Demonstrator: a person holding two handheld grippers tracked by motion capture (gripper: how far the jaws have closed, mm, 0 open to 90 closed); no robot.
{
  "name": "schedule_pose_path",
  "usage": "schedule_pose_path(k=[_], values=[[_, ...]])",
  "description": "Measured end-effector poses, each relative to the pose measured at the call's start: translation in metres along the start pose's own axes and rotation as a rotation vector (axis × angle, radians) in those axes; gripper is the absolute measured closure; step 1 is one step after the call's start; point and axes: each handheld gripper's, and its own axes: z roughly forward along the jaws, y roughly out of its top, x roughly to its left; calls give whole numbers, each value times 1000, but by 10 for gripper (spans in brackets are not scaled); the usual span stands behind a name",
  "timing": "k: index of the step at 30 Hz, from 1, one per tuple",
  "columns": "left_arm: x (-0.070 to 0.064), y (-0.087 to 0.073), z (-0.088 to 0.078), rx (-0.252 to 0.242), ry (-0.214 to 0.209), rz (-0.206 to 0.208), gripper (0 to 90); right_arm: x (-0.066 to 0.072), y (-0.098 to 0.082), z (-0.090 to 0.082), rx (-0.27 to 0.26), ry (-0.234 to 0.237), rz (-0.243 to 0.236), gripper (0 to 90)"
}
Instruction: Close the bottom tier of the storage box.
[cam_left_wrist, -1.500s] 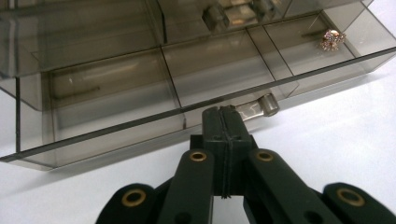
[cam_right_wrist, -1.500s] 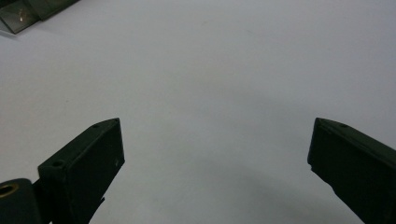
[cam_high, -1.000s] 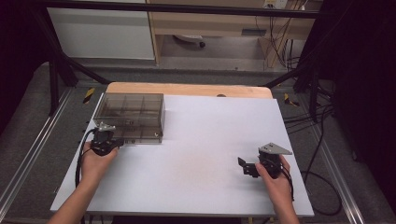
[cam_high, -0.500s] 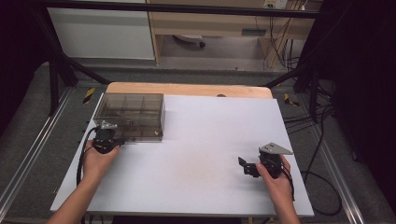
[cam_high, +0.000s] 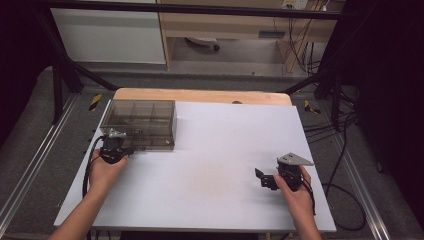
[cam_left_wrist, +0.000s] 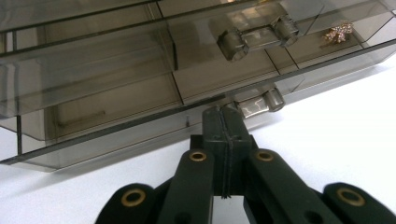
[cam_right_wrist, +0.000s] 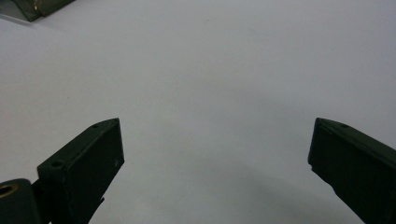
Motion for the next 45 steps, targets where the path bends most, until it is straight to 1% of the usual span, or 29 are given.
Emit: schedule_pose_path(k=[6,10,16,22,33,40,42,45], values=[[1,2,0,-12,-10,-16,900,0,0,0,1,-3,-3,39],[2,2,1,-11,-5,-6,900,1,0,0,3,-1,-6,38],[2,2,2,-10,-7,-5,900,1,-1,1,6,0,-6,38],[3,6,4,-6,0,11,900,2,-1,2,12,1,-10,38],[5,7,7,-7,1,-5,900,2,-1,2,15,2,-12,38],[5,7,10,-7,9,4,900,2,-1,3,18,2,-13,38],[5,7,10,-5,12,12,900,2,-1,3,20,1,-16,38],[7,7,10,-6,15,4,900,2,-1,4,22,1,-18,38]])
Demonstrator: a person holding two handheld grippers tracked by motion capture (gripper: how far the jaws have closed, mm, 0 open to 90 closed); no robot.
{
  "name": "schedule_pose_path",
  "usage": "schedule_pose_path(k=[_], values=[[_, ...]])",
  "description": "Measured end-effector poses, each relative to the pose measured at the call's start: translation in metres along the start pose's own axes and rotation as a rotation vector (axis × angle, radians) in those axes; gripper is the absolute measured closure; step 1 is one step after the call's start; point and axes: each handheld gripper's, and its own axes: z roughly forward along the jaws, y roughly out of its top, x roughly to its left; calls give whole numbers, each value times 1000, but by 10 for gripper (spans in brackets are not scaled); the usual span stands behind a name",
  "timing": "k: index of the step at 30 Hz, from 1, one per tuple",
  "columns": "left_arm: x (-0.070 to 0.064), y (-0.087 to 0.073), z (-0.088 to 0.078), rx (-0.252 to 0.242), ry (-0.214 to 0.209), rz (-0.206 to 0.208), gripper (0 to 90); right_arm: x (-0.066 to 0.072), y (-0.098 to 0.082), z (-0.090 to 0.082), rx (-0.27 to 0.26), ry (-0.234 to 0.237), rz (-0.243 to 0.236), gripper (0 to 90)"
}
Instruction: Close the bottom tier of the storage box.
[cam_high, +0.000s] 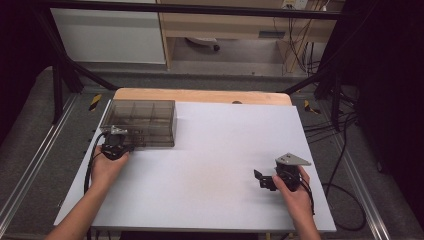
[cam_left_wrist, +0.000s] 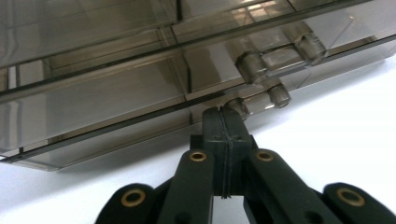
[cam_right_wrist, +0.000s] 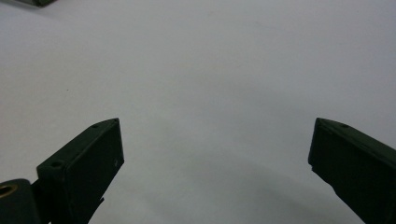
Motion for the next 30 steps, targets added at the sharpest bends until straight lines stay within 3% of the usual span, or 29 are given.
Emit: schedule_pose_path(k=[8,30], values=[[3,0,0,-12,5,-16,900,0,0,-1,-6,1,4,38],[2,4,3,-5,9,-13,900,0,0,-1,-4,4,1,38]])
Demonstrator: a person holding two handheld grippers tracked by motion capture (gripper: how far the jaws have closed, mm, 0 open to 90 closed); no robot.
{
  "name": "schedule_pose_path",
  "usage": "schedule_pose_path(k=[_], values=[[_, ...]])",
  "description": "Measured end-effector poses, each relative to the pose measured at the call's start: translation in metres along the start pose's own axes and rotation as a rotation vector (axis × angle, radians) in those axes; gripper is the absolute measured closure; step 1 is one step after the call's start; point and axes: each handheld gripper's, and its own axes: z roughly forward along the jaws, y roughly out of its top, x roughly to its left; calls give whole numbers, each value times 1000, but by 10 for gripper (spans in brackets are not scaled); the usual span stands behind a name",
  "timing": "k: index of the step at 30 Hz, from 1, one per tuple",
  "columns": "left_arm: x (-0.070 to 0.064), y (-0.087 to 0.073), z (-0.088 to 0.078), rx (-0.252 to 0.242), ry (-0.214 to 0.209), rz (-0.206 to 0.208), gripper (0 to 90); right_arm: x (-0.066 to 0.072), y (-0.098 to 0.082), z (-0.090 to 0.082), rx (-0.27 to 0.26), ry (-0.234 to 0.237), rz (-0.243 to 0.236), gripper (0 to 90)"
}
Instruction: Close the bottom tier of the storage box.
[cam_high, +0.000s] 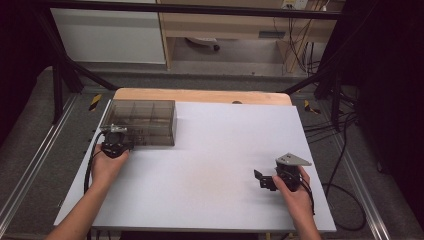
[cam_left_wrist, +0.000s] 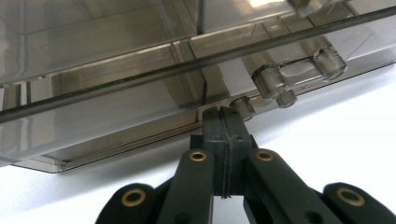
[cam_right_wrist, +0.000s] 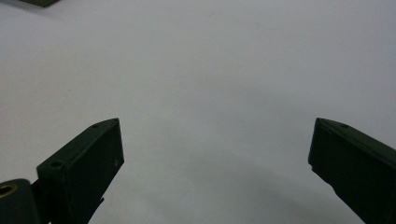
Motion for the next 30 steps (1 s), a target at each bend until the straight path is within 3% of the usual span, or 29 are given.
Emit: schedule_pose_path(k=[12,23,30], values=[[-2,0,3,2,-2,11,900,-2,-1,1,1,-1,4,37],[-4,-1,-6,-50,4,12,900,-1,-2,5,15,2,-7,37],[-9,-11,-19,-86,-5,14,900,-2,-1,2,11,1,-8,36]])
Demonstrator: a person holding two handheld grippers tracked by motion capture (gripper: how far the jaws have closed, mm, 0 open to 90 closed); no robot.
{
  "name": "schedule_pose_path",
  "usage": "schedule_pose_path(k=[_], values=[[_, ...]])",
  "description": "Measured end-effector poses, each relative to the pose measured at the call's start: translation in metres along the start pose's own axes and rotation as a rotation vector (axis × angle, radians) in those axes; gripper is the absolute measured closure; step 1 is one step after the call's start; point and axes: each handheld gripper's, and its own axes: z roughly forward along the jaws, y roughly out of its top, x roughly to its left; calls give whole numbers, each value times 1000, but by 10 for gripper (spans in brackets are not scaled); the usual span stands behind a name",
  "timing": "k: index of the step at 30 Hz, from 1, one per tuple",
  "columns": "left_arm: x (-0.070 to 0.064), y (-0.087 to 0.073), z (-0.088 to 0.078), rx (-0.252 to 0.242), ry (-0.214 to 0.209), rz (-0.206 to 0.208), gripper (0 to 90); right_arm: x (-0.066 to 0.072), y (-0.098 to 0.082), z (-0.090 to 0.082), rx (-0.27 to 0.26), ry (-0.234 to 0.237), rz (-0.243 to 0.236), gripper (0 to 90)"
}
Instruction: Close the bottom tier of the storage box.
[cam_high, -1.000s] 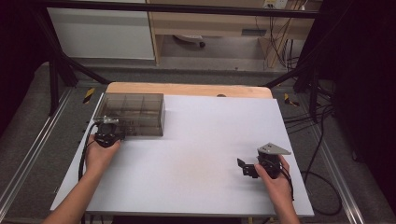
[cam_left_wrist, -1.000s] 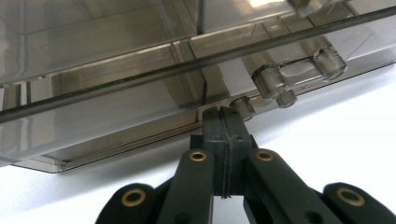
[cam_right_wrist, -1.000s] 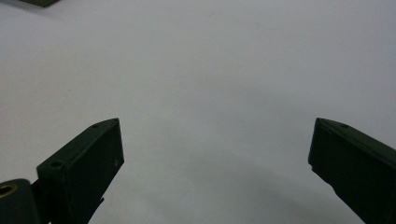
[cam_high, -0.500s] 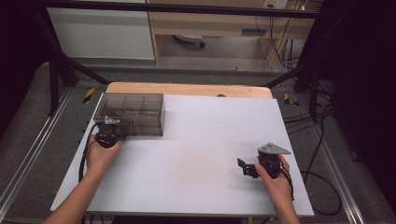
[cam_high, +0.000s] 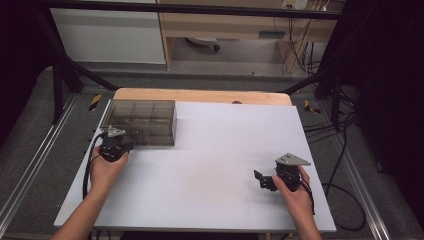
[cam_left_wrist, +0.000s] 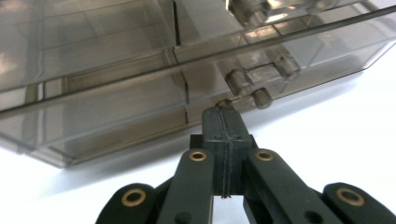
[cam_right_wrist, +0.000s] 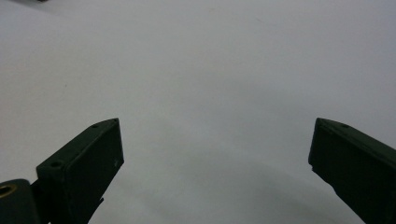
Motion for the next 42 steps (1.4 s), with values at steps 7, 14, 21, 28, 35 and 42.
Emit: schedule_pose_path(k=[7,14,21,28,35,42], values=[[-10,-9,-24,-78,-9,17,727,5,1,1,6,-3,-6,33],[-24,-6,-38,-182,-36,2,456,7,1,1,8,-4,-6,32],[-41,-4,-40,-242,-40,18,220,4,1,0,4,-5,-5,33],[-49,-5,-38,-261,-67,-5,125,2,1,-1,-5,-7,-1,30],[-51,-9,-43,-276,-97,17,116,2,0,-2,-5,-12,-4,30],[-44,-10,-56,-305,-120,20,112,2,1,-5,-13,-14,-3,41]])
